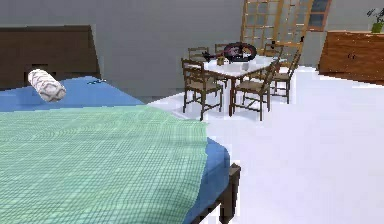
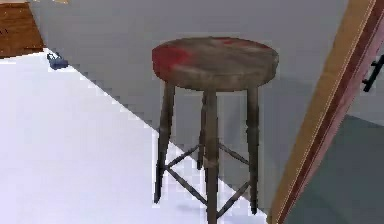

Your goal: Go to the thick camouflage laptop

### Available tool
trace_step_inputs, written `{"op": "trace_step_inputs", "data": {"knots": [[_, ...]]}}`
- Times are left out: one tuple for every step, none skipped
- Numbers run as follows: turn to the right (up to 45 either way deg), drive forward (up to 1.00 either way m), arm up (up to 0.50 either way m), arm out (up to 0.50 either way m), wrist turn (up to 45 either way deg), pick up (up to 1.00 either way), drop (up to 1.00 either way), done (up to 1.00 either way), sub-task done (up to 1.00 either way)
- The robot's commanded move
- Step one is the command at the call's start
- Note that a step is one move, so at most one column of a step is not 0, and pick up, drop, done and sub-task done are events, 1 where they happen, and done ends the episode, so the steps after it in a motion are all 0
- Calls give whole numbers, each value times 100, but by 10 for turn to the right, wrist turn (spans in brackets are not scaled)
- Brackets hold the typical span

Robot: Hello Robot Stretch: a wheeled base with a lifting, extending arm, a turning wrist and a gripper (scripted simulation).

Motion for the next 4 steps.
{"op": "trace_step_inputs", "data": {"knots": [[330,0,0,0,0,0,0,0,0],[0,100,0,0,0,0,0,0,0],[0,100,0,0,0,0,0,0,0],[0,100,0,0,0,0,0,0,0]]}}
